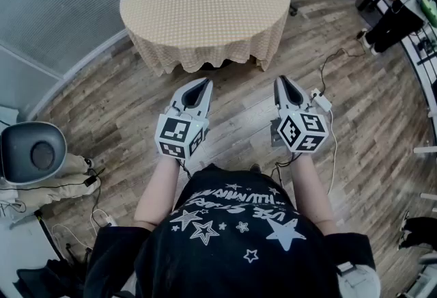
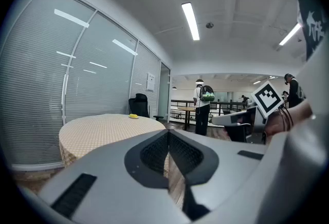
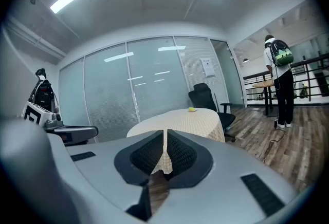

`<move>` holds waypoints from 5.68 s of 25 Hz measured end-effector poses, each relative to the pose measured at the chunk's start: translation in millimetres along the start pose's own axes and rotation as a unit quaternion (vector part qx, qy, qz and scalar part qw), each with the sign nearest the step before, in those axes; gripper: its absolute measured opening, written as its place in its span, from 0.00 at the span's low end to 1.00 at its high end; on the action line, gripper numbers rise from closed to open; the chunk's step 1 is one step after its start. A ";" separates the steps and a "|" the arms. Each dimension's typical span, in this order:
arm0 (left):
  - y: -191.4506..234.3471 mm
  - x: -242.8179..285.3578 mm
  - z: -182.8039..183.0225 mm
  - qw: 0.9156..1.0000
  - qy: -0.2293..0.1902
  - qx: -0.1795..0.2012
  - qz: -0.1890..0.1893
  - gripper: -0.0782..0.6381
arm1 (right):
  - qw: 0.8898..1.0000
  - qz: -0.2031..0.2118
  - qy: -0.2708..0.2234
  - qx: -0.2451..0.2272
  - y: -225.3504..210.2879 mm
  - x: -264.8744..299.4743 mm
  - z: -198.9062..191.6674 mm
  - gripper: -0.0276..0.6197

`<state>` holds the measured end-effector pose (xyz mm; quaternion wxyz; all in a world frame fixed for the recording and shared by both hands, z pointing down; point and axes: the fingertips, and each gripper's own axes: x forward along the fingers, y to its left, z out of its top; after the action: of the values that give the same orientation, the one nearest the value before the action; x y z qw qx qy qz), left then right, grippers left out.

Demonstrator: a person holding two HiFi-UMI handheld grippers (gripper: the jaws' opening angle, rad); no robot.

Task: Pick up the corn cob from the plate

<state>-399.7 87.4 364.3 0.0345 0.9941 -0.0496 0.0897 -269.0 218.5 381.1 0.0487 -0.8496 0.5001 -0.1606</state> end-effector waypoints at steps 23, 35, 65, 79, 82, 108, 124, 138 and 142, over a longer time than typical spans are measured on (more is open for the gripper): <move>53.9 -22.9 -4.7 1.000 -0.002 -0.008 -0.028 0.12 | 1.000 -0.020 -0.009 -0.009 52.8 31.3 -3.9 0.10; 47.1 19.7 -14.6 1.000 0.009 -0.013 -0.022 0.12 | 0.999 0.009 -0.031 0.003 13.2 49.7 -5.0 0.11; 17.6 275.2 13.5 0.994 0.042 -0.013 0.095 0.12 | 0.994 0.097 0.014 0.039 -230.4 189.8 47.5 0.11; 87.3 412.1 27.2 0.998 0.027 -0.032 0.048 0.12 | 0.998 0.049 0.014 0.021 -297.8 296.9 91.5 0.11; 110.7 446.4 35.6 0.998 0.026 -0.036 0.047 0.12 | 0.999 0.037 0.012 0.018 -318.7 331.2 111.7 0.11; 250.7 544.3 51.7 0.987 0.030 -0.086 0.130 0.12 | 0.995 0.076 0.057 -0.019 -351.7 580.2 187.0 0.11; 335.5 589.5 83.7 0.943 0.027 -0.091 0.319 0.12 | 0.952 0.234 0.189 -0.051 -346.6 813.2 206.4 0.11; 374.7 594.5 75.3 0.914 0.036 -0.124 0.385 0.12 | 0.895 0.235 0.378 -0.024 -328.2 935.6 150.3 0.43; 384.6 593.3 73.2 0.909 0.039 -0.131 0.393 0.12 | 0.886 0.221 0.407 -0.033 -321.6 957.4 138.4 0.45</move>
<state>153.7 -354.8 423.2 0.1281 0.8766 -0.4459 0.1278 472.9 -461.5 543.5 -0.1525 -0.5784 0.6557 -0.4608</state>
